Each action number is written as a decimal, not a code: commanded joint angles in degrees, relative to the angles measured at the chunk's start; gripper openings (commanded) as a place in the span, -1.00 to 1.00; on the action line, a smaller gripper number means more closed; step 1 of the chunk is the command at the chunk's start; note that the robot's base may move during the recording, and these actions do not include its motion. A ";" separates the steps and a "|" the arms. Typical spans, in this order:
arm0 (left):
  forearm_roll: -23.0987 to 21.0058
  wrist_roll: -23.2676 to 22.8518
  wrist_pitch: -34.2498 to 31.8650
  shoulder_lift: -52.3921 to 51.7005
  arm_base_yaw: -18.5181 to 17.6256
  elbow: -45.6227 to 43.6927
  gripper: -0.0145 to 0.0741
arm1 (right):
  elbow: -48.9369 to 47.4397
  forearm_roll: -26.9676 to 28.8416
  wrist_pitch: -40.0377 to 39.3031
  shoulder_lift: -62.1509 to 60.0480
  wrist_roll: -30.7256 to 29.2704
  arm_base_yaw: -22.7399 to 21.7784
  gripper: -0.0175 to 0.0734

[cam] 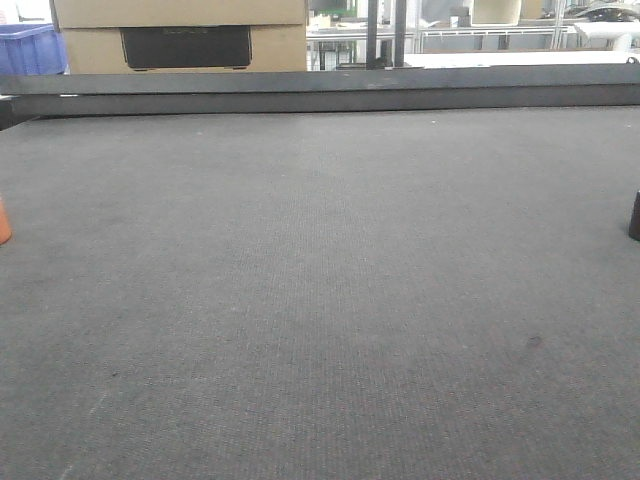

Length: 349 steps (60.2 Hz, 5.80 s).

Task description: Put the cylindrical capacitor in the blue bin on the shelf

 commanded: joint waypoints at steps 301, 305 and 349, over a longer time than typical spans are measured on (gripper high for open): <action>-4.59 -0.31 -59.52 81.85 -3.31 -4.27 0.40 | 6.12 -4.53 -25.06 25.74 3.07 -0.01 -0.90; -4.59 -0.31 -59.44 81.85 -3.31 -4.27 0.37 | 6.12 -4.53 -25.02 25.74 3.07 -0.01 -0.90; -4.41 -0.31 -11.71 58.05 -3.31 -16.24 -0.92 | -5.38 -4.31 -0.27 25.74 3.07 -0.01 -0.90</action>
